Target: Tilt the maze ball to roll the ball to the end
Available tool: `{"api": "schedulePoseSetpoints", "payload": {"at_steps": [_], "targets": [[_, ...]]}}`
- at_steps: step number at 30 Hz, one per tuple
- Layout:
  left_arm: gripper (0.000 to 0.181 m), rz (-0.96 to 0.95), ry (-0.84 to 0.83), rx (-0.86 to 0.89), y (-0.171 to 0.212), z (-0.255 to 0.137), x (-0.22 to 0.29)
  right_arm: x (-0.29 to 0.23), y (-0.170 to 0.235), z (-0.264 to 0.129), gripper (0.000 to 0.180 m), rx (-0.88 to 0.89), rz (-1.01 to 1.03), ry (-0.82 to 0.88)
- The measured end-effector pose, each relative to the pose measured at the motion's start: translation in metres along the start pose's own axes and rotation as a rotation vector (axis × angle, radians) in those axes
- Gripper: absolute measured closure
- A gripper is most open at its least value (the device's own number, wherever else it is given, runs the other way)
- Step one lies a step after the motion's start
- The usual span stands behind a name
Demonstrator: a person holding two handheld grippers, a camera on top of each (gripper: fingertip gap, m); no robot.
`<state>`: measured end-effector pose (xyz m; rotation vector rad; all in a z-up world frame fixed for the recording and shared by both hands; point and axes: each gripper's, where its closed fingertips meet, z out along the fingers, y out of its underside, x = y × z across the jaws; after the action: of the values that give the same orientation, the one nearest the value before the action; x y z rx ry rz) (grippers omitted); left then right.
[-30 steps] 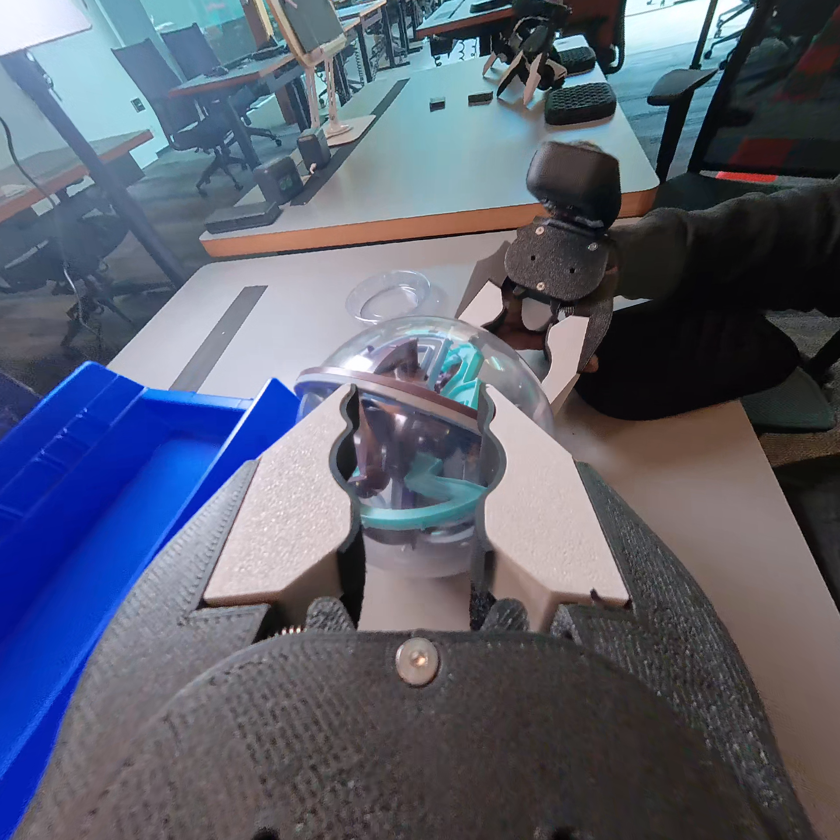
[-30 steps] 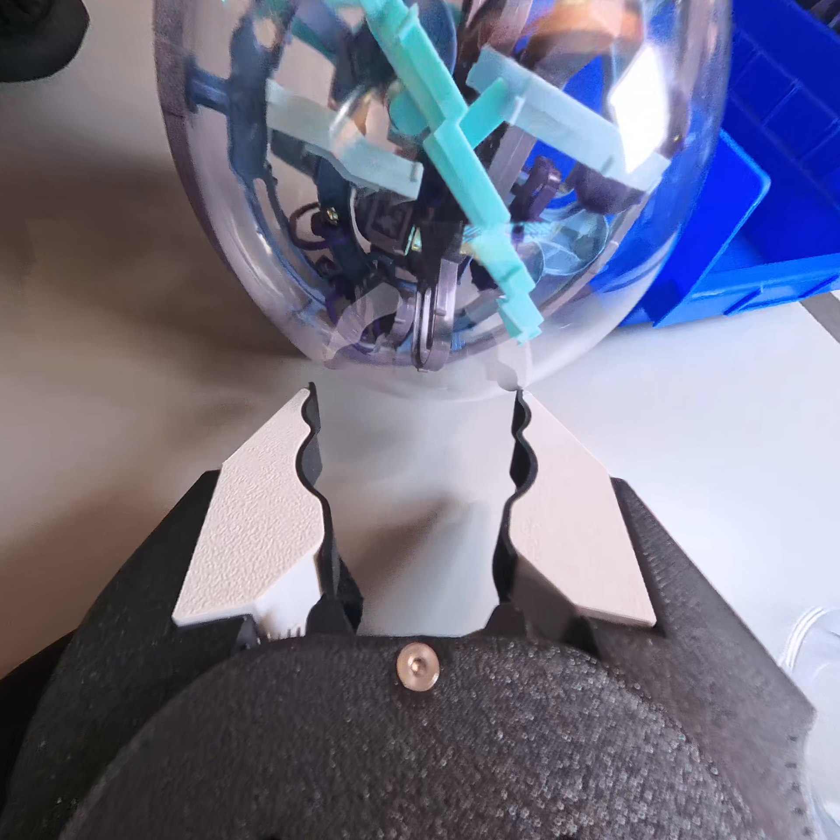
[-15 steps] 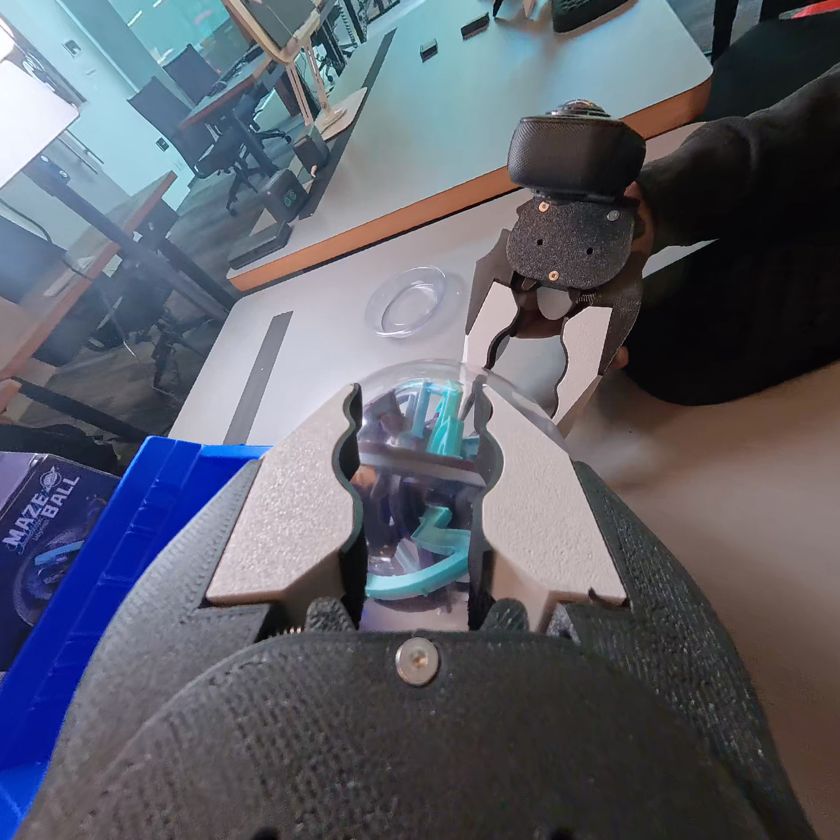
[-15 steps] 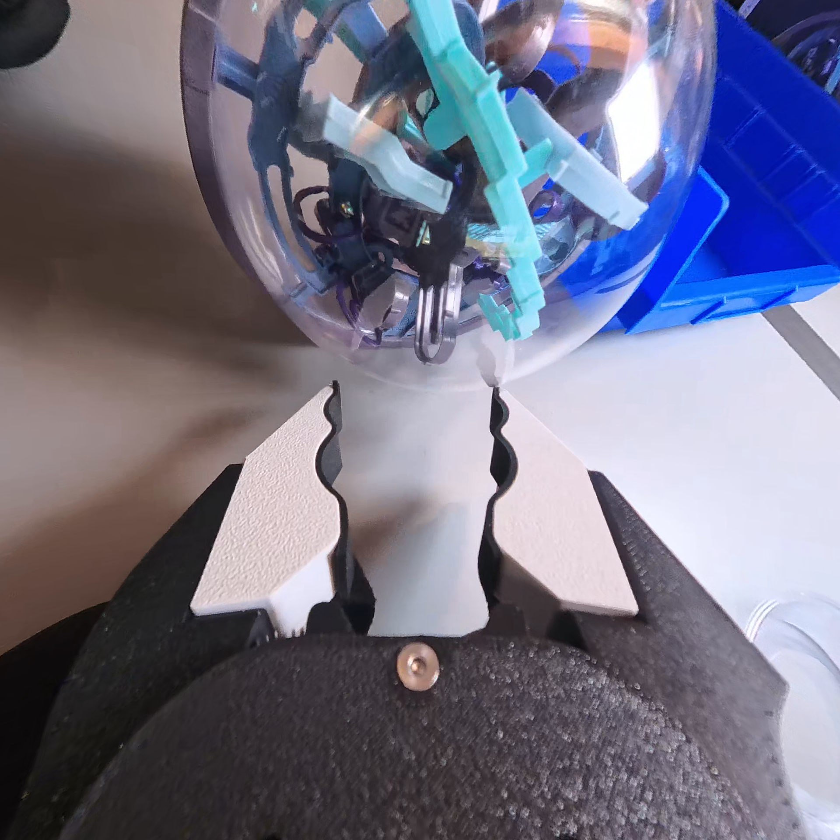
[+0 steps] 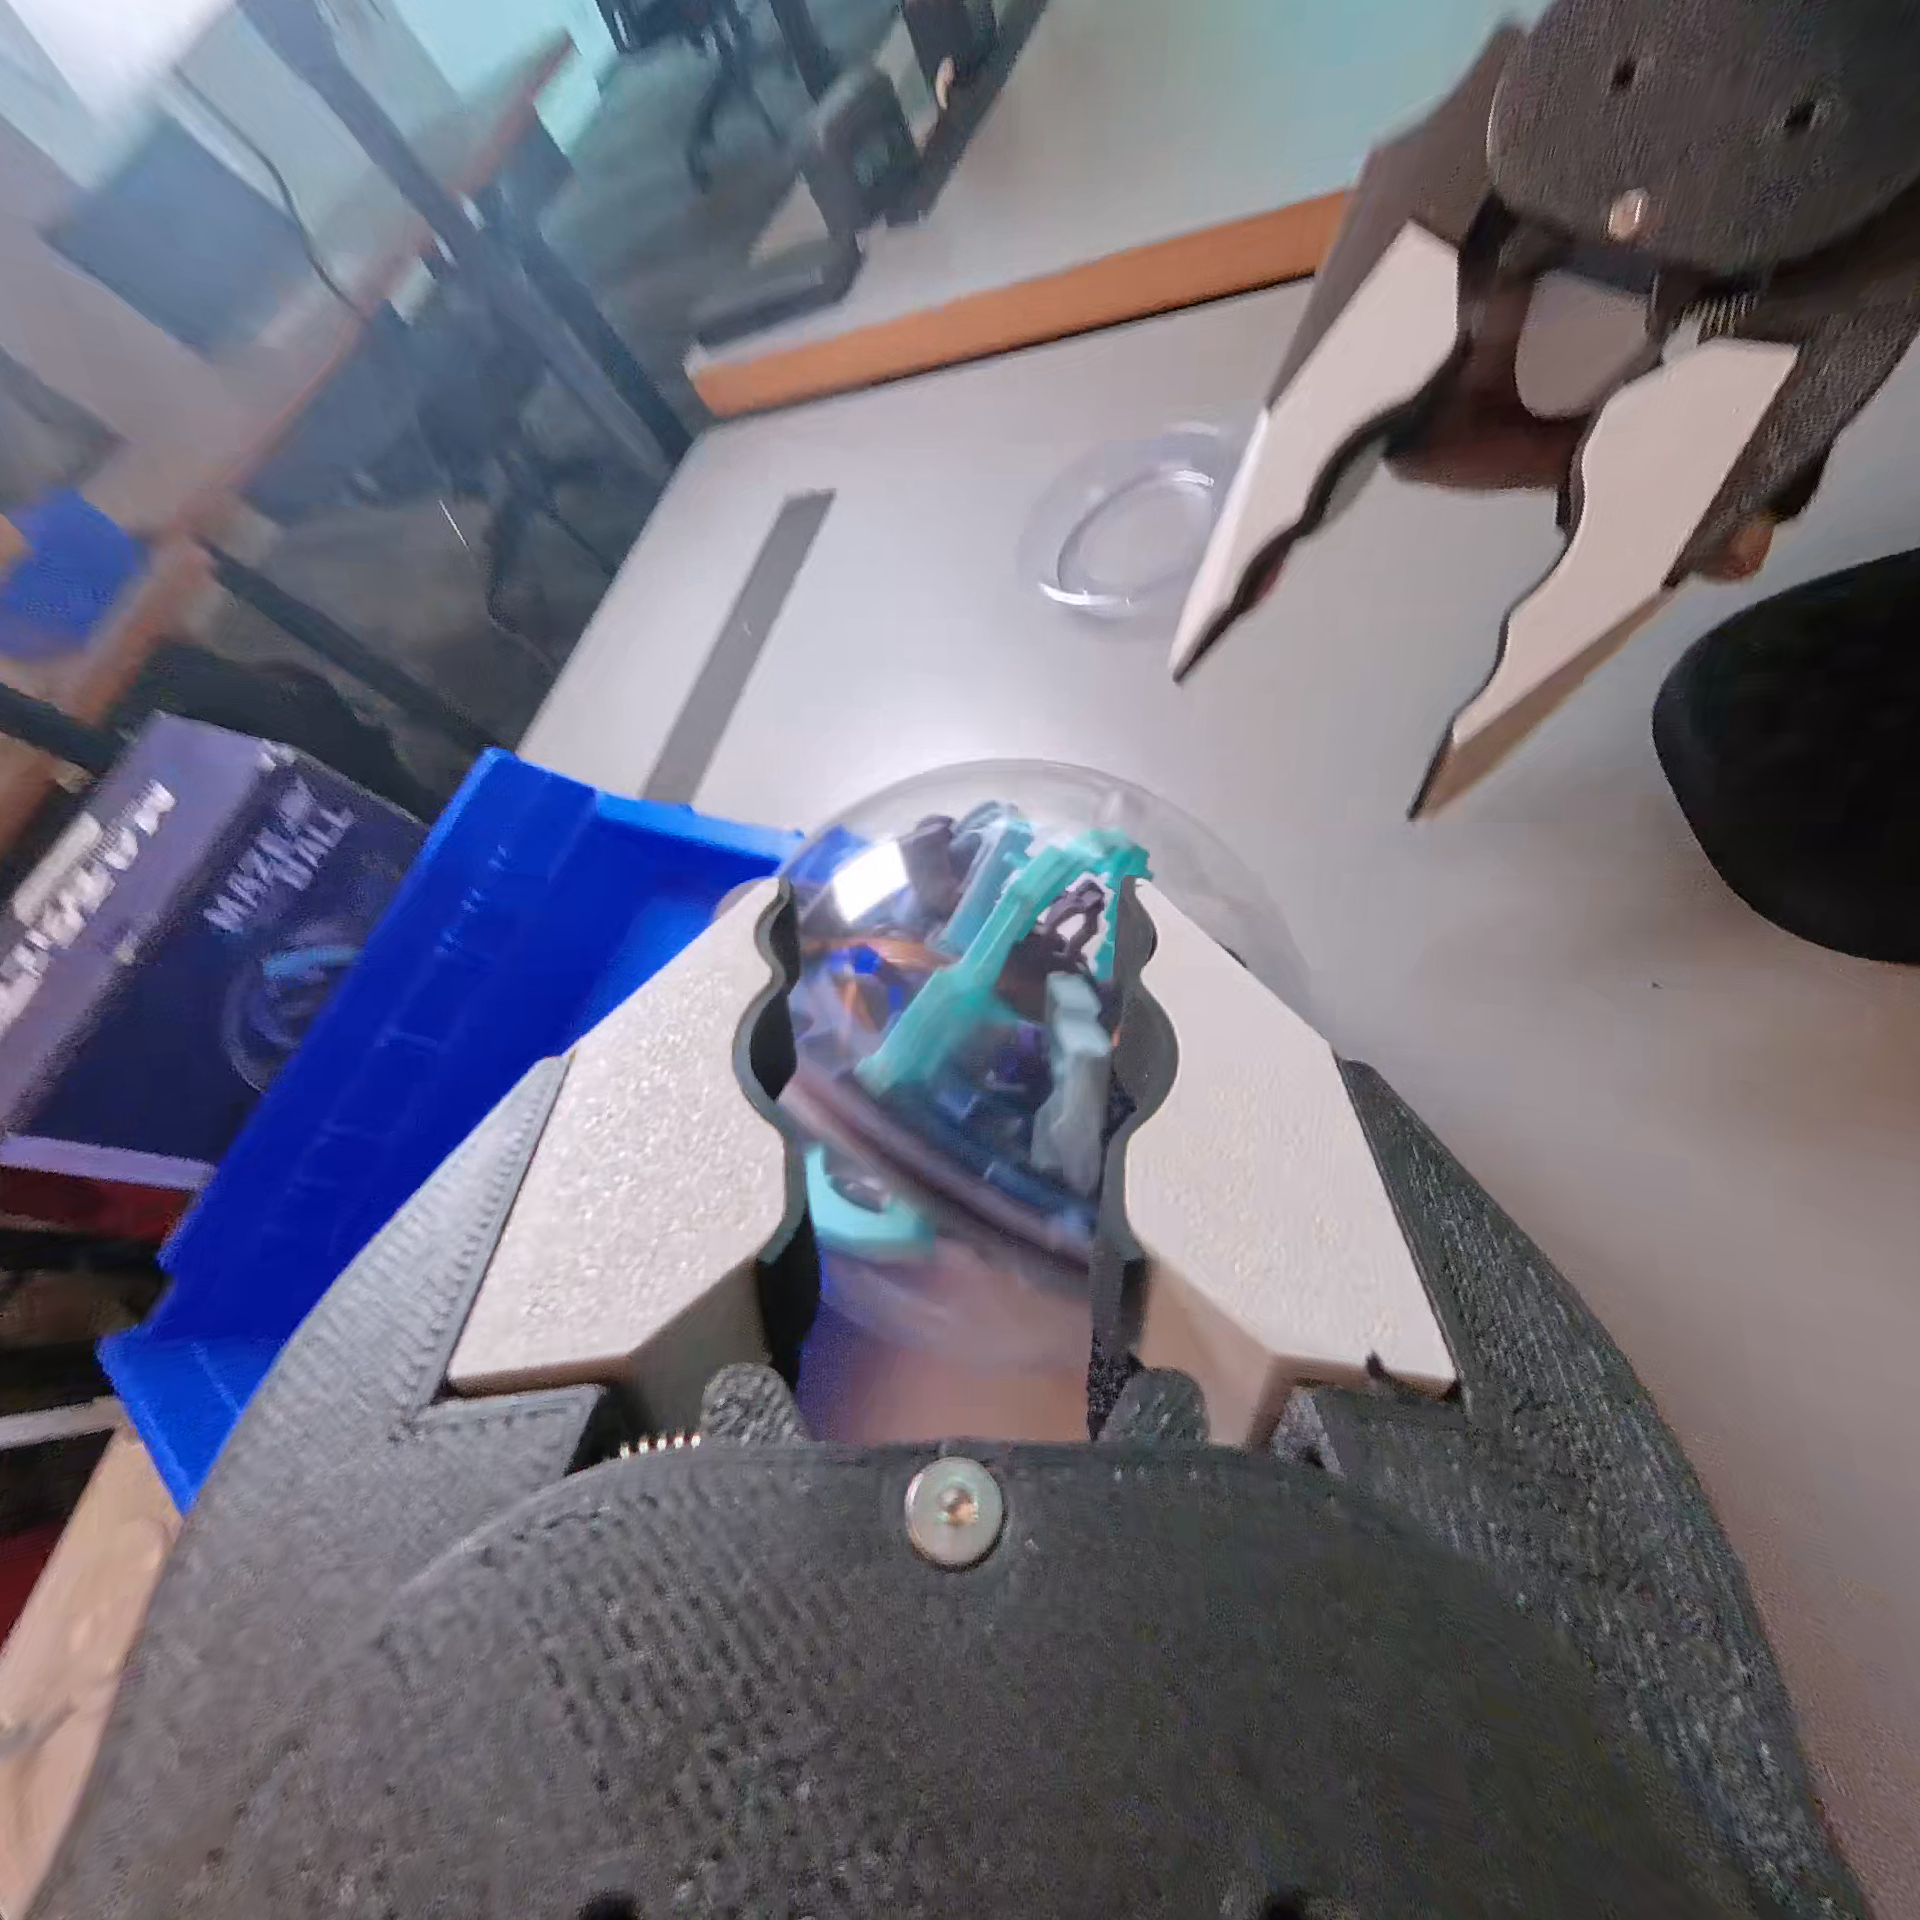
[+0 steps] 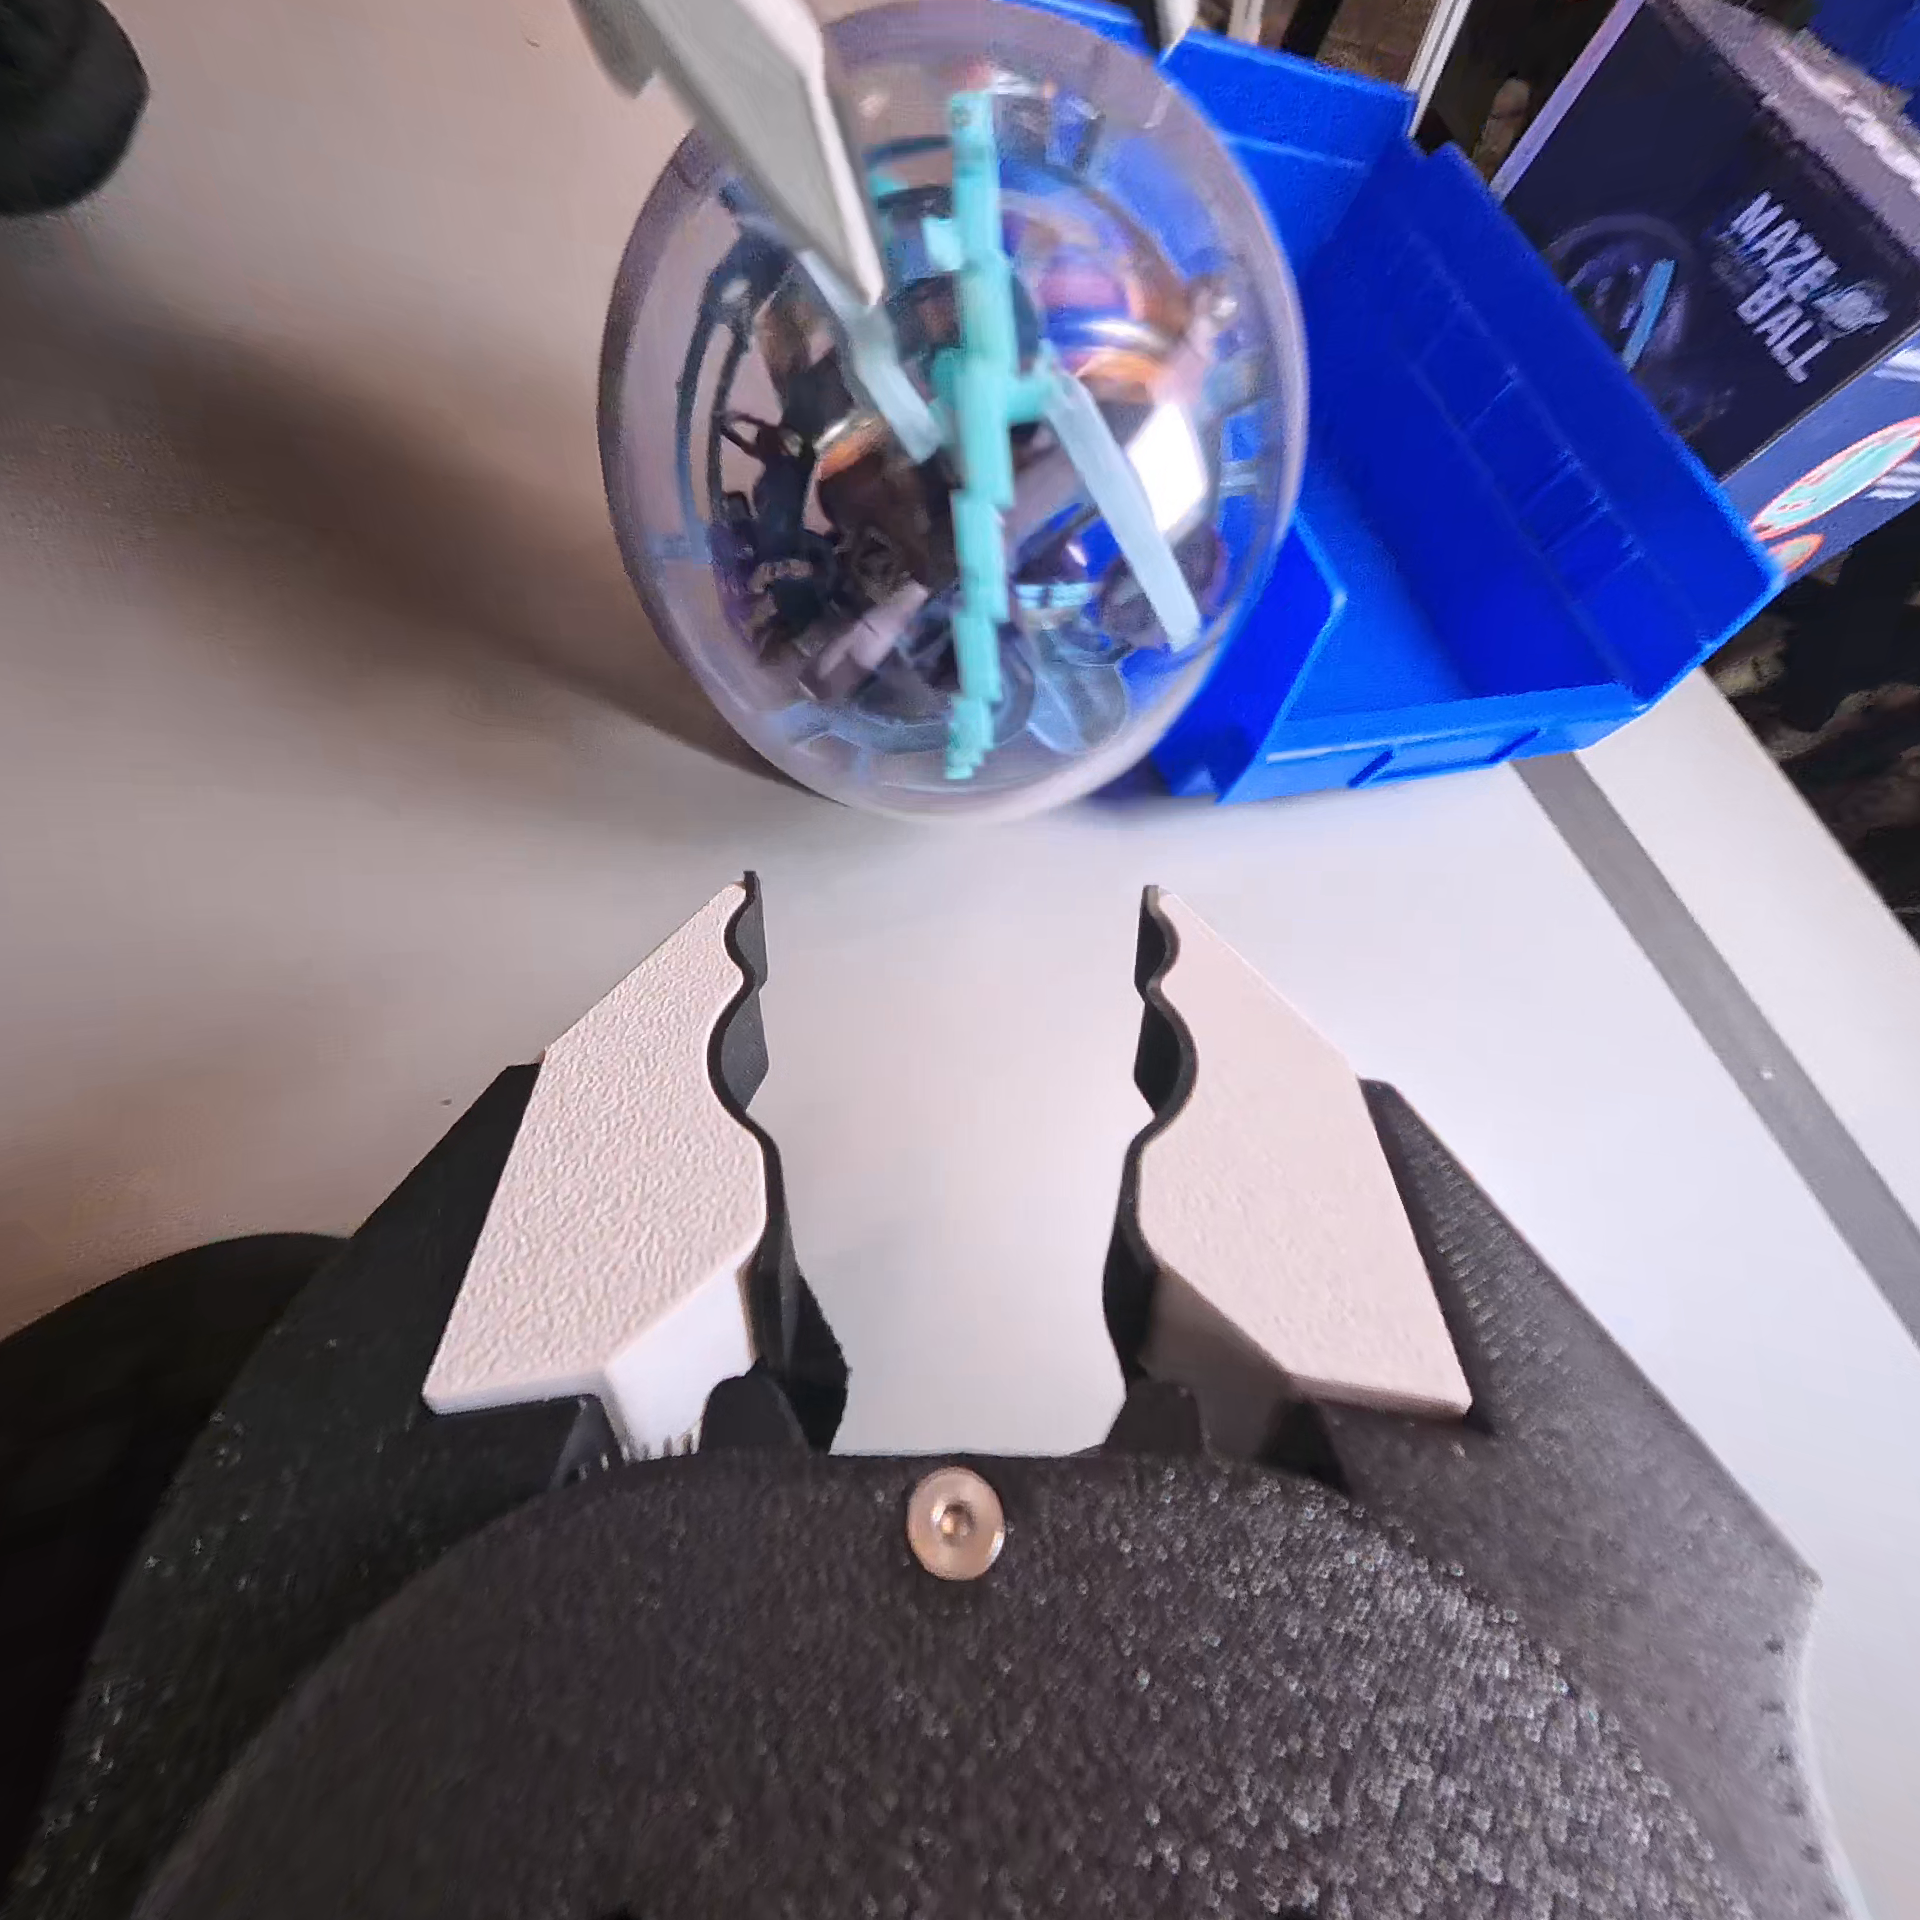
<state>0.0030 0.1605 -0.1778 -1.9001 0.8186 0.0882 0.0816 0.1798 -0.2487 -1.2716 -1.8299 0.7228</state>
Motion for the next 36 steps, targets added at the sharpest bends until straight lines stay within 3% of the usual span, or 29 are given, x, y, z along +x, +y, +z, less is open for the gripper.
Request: {"api": "schedulePoseSetpoints", "payload": {"at_steps": [1, 3, 8, 12, 13, 16, 18, 21, 23, 28, 30, 36], "targets": [[0.120, -0.020, 0.011, -0.035, 0.007, 0.002, 0.000, 0.005, -0.002, 0.001, 0.109, -0.006, -0.009, 0.003], [0.116, -0.068, 0.032, -0.056, 0.014, 0.005, -0.001, 0.007, -0.003, 0.008, 0.107, -0.029, -0.014, -0.012], [0.125, -0.124, 0.081, -0.003, 0.015, -0.005, -0.007, -0.004, -0.006, 0.024, 0.106, -0.034, -0.042, -0.033], [0.115, -0.158, 0.066, 0.001, 0.025, -0.017, -0.023, 0.001, -0.023, 0.025, 0.102, -0.013, -0.044, -0.059], [0.105, -0.186, 0.078, -0.013, 0.031, -0.021, -0.027, 0.003, -0.028, 0.024, 0.099, -0.015, -0.041, -0.072], [0.075, -0.478, 0.267, -0.061, 0.062, -0.043, -0.036, 0.005, -0.043, 0.027, 0.096, -0.020, -0.038, -0.110], [0.077, -0.671, 0.338, -0.053, 0.094, -0.049, -0.053, -0.002, -0.047, 0.035, 0.094, -0.026, -0.049, -0.141], [0.087, -0.896, 0.554, -0.011, 0.116, -0.047, -0.035, -0.010, -0.046, 0.053, 0.090, -0.045, -0.055, -0.173], [0.113, -0.884, 0.625, 0.023, 0.117, -0.049, -0.026, -0.010, -0.045, 0.064, 0.085, -0.049, -0.045, -0.168], [0.149, -0.768, 0.563, 0.083, 0.110, -0.055, -0.034, -0.008, -0.038, 0.066, 0.095, -0.048, -0.032, -0.141], [0.171, -0.699, 0.547, 0.116, 0.100, -0.059, -0.030, -0.012, -0.028, 0.069, 0.093, -0.075, -0.062, -0.132], [0.171, -0.522, 0.477, 0.138, 0.070, -0.063, -0.013, -0.020, -0.010, 0.071, 0.092, -0.081, -0.085, -0.076]]}}
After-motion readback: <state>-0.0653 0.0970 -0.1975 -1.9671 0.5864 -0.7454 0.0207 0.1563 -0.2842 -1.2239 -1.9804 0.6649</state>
